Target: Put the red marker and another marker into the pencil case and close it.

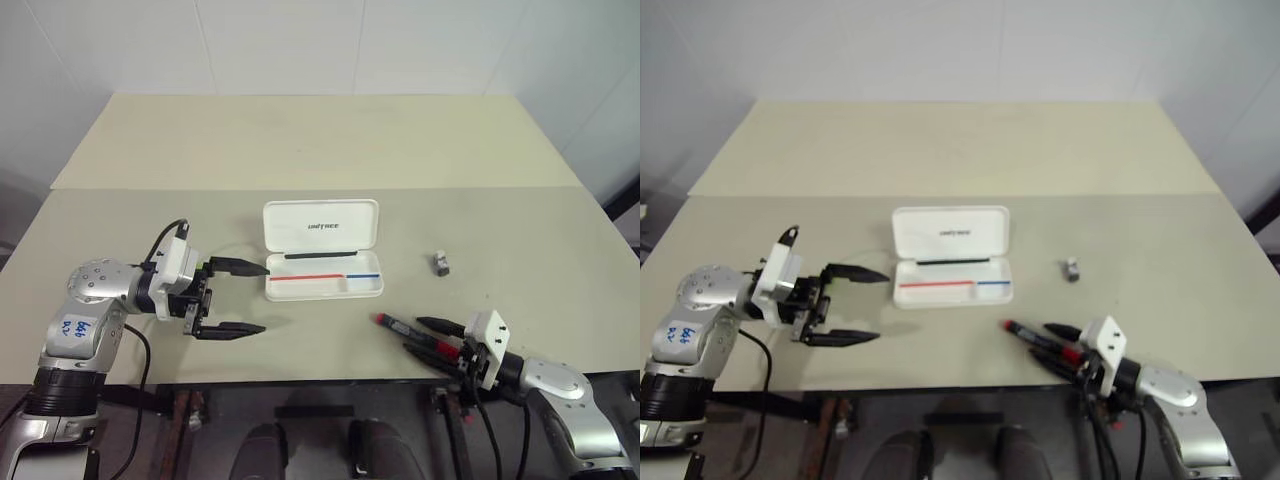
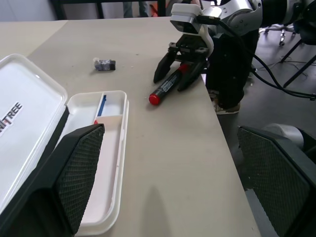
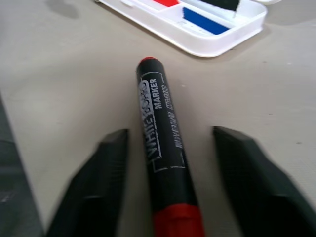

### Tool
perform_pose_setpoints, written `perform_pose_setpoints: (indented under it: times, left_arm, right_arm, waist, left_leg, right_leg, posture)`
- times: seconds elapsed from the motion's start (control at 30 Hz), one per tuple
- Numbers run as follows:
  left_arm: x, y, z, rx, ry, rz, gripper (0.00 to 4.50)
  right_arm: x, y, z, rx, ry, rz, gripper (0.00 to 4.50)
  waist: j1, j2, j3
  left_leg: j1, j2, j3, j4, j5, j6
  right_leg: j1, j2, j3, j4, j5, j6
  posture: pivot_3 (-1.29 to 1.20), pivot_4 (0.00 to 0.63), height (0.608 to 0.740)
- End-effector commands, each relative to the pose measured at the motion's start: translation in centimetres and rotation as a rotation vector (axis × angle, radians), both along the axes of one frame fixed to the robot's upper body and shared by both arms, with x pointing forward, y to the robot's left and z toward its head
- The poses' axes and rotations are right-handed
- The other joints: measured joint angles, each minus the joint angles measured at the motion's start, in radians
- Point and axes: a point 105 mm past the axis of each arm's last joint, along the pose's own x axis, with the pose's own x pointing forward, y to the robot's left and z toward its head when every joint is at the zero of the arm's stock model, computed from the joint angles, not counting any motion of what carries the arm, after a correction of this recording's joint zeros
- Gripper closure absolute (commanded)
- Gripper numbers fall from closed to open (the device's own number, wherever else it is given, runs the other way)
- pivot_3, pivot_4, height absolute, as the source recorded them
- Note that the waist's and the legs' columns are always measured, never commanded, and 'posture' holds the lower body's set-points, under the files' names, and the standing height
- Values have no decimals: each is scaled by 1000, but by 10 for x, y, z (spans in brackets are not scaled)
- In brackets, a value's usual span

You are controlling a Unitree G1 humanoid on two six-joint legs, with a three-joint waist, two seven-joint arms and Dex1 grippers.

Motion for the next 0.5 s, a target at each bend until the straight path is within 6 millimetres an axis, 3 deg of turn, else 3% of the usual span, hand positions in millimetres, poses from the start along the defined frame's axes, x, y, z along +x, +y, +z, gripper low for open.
perform_pose_setpoints:
  times: [0.03,0.1,0.2,0.5]
  left_arm:
    - [2,1,13,3,-75,10,0]
    - [3,0,13,0,-79,11,0]
    - [4,-1,13,-6,-86,16,0]
    - [10,8,10,-17,-127,80,0]
  right_arm:
    - [-6,7,-6,7,14,33,3108]
    - [-4,8,-2,8,-1,34,3864]
    - [-2,8,2,-13,-21,51,3866]
    - [19,7,60,-90,-175,196,3866]
  waist:
    - [0,0,0]
    - [-1,0,0]
    - [-1,0,0]
    - [-4,1,1]
  left_leg:
    - [0,0,0,0,0,0]
    - [0,1,0,-1,-1,-1]
    - [0,1,1,-1,-1,-2]
    - [0,1,6,0,-1,-1]
  right_leg:
    - [0,0,0,0,1,2]
    - [-1,0,0,0,2,4]
    - [-2,2,0,0,2,5]
    - [-3,3,5,0,2,4]
  posture:
    - [0,150,740]
    - [0,150,740]
    - [0,150,740]
    - [0,150,740]
